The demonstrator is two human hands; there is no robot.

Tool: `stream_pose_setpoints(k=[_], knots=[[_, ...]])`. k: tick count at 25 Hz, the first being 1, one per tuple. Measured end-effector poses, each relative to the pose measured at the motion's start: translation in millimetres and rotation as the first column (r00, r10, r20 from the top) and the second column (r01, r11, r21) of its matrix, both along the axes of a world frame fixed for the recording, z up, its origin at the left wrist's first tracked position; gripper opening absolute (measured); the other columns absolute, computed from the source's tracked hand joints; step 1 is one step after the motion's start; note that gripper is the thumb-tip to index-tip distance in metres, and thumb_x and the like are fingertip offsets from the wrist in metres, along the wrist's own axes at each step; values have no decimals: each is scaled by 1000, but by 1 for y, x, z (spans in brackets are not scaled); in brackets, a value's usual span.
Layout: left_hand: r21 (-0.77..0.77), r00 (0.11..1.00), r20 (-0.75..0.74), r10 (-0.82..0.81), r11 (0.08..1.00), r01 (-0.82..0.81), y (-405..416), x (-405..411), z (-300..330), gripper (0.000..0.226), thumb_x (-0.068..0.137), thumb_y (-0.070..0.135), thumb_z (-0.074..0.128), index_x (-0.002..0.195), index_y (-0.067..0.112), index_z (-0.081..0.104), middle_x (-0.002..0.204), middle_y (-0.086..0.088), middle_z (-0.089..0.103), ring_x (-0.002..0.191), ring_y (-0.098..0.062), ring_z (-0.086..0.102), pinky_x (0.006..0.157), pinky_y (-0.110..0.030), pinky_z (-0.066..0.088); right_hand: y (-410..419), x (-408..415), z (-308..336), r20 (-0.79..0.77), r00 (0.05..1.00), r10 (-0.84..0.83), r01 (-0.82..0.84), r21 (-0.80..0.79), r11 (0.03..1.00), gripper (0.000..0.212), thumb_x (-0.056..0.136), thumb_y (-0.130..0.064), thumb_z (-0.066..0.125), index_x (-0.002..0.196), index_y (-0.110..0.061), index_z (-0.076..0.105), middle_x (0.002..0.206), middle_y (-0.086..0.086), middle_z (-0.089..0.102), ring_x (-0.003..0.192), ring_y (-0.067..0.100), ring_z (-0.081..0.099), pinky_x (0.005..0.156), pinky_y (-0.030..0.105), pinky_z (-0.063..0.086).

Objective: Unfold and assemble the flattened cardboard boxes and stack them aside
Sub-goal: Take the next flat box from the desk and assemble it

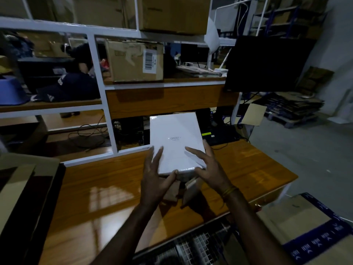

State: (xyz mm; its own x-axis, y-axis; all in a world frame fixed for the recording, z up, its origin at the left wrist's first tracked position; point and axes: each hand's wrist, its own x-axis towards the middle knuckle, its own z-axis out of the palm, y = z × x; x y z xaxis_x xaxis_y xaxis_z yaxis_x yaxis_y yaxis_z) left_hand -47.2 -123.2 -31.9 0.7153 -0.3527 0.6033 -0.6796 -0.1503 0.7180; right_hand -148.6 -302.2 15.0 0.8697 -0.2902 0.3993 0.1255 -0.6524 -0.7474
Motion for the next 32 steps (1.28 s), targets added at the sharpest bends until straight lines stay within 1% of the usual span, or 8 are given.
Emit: stream_pose_setpoints(k=[4,8,11,14,17,20,28,32], knots=[[58,996,45,75,995,-77,-5,16,14,34,89,47,65,123,39,65,153,12,34,133,11,33,83,-10,45,-12,-8,5,-180,972,151,-149,25,988,71,92,-5,58,136,-58,42,163,-11,-7,143,3,8,94,29,50],[93,968,145,204,971,-219,-20,15,7,40,98,52,38,115,35,71,136,9,56,125,-19,48,83,-36,53,4,4,-24,73,990,-117,109,111,988,55,94,-45,57,145,-49,35,165,-7,3,146,9,20,103,27,44],[47,974,165,156,985,-166,-17,13,-7,44,98,51,39,132,32,59,149,-1,40,135,-21,40,91,-33,50,27,10,-46,225,929,-294,248,211,945,75,89,-73,40,153,-37,23,159,-9,20,140,-9,23,97,2,32],[70,984,155,90,992,-101,-3,14,-27,77,87,57,58,152,35,24,163,-4,12,147,-19,21,92,-27,45,36,14,-68,232,917,-324,257,276,926,89,85,-77,44,154,-38,4,154,-26,12,136,-22,16,98,-1,28],[111,995,-43,85,991,-80,7,13,-40,105,74,71,59,153,45,-5,165,2,-2,147,-12,10,92,-31,44,37,16,-93,135,929,-345,283,343,896,104,75,-80,57,153,-48,-3,158,-19,21,143,2,28,107,26,42],[193,998,-16,62,980,-58,8,16,-47,99,81,71,53,152,44,-10,165,-1,3,147,-18,16,99,-43,49,37,23,-95,46,923,-383,341,368,865,107,70,-84,58,153,-36,13,154,4,37,138,25,41,106,42,45],[188,924,58,379,905,-382,-29,12,37,54,95,57,48,146,47,34,157,-9,24,130,-31,46,86,-41,51,32,54,2,121,808,-577,576,42,816,73,97,-51,51,156,-38,11,141,8,53,106,27,62,63,22,42],[468,952,24,305,838,-280,-42,39,67,55,98,59,33,150,47,23,162,-11,9,129,-39,46,91,-45,48,17,71,18,-147,853,-500,481,-150,864,60,101,-52,37,154,-47,9,147,26,37,110,40,59,80,37,49]])
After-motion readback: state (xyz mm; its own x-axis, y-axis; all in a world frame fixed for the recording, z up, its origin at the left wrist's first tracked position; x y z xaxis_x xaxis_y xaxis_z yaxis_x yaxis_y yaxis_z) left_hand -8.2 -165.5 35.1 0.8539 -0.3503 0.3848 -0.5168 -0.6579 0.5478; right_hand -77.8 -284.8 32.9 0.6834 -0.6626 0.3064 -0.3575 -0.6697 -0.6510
